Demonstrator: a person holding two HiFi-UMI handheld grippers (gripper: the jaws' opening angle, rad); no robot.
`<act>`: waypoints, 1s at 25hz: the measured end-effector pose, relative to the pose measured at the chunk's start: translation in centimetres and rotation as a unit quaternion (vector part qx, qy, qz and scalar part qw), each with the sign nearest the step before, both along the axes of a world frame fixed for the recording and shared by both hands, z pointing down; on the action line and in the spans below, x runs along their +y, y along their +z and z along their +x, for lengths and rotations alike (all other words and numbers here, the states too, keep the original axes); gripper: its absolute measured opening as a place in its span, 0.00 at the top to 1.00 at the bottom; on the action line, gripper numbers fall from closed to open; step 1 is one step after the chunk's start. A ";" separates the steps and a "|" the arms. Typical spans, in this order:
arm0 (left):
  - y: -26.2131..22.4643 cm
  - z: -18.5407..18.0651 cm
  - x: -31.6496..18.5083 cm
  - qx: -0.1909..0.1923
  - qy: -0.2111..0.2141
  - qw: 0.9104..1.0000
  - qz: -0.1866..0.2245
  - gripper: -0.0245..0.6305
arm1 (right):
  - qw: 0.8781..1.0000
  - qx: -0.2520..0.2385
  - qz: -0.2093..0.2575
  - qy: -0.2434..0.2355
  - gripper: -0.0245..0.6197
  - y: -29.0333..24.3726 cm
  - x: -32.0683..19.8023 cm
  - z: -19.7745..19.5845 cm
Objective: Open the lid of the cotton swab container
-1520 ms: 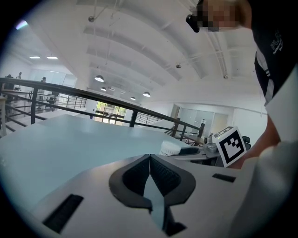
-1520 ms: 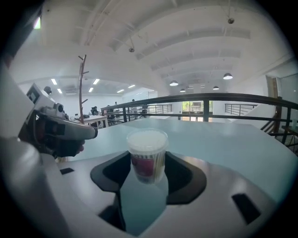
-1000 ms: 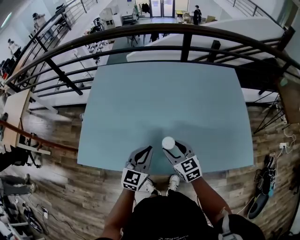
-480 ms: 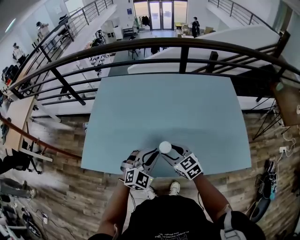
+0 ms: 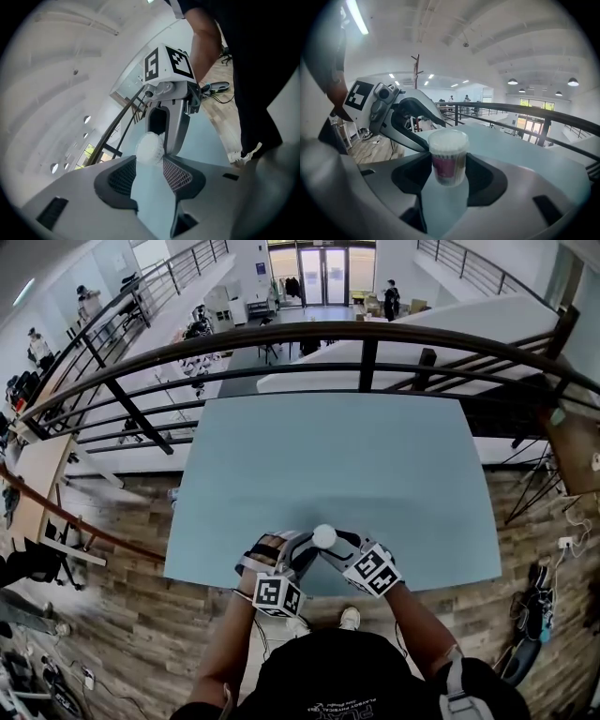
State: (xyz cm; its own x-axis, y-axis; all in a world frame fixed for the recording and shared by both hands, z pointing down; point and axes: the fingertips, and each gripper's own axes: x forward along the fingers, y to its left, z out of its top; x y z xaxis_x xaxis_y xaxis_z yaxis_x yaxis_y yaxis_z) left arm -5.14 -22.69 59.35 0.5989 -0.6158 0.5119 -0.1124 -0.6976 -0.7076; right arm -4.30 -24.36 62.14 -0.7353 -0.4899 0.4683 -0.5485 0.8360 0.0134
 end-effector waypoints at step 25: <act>-0.8 -1.9 1.1 -0.045 0.035 0.998 -0.004 0.75 | 0.998 0.034 0.043 -0.040 0.62 -1.1 0.9 -2.5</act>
State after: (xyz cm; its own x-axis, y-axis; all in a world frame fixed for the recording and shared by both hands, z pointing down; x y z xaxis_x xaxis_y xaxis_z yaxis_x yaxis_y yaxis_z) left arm -7.06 -21.61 58.57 0.5917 -0.5690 0.5711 0.0013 -0.7077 -0.7065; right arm -6.79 -23.44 61.05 -0.7413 -0.4709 0.4782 -0.4750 0.8715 0.1218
